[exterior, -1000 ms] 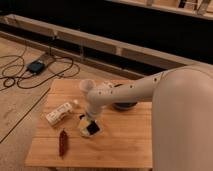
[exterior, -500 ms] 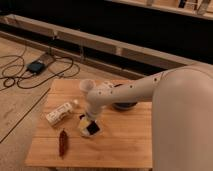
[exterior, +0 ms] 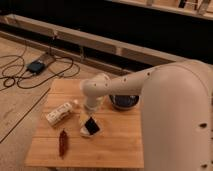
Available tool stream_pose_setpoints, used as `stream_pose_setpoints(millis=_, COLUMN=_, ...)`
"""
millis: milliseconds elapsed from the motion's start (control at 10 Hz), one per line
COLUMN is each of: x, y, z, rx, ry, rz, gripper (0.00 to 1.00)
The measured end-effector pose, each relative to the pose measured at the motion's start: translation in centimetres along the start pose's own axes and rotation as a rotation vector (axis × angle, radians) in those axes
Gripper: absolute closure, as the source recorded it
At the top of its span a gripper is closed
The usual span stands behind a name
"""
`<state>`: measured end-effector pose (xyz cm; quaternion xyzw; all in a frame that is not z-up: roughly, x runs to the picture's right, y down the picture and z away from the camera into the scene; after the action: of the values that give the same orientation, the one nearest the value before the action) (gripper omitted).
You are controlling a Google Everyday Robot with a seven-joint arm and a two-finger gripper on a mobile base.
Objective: Pick up the ceramic cup
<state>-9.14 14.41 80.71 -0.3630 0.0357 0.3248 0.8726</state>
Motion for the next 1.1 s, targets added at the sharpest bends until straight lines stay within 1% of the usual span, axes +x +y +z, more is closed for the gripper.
stream_pose_setpoints(millis=100, x=-1.1, y=-0.7, z=-0.8, rx=0.024, ry=0.022, rz=-0.024, gripper=0.20)
stream_pose_setpoints(millis=200, x=-2.6, y=-1.4, z=-1.9, rx=0.059, ry=0.056, rz=-0.060, gripper=0.20)
stream_pose_setpoints(millis=300, x=-4.3, y=-2.5, z=-3.3, rx=0.107, ry=0.090, rz=-0.095, gripper=0.20)
stream_pose_setpoints(millis=400, x=-5.3, y=-3.1, z=-4.2, rx=0.134, ry=0.112, rz=-0.114, gripper=0.20)
stream_pose_setpoints(millis=500, x=-6.7, y=-3.8, z=-5.4, rx=0.170, ry=0.139, rz=-0.142, gripper=0.20)
stream_pose_setpoints(millis=600, x=-7.7, y=-4.0, z=-5.9, rx=0.187, ry=0.152, rz=-0.159, gripper=0.20)
stream_pose_setpoints(millis=700, x=-8.7, y=-4.4, z=-6.0, rx=0.202, ry=0.168, rz=-0.179, gripper=0.20)
stream_pose_setpoints(millis=800, x=-9.6, y=-4.9, z=-5.8, rx=0.207, ry=0.173, rz=-0.188, gripper=0.20)
stream_pose_setpoints(millis=900, x=-10.3, y=-5.3, z=-5.1, rx=0.204, ry=0.174, rz=-0.188, gripper=0.20)
stream_pose_setpoints(millis=1100, x=-10.6, y=-6.0, z=-3.8, rx=0.186, ry=0.176, rz=-0.177, gripper=0.20)
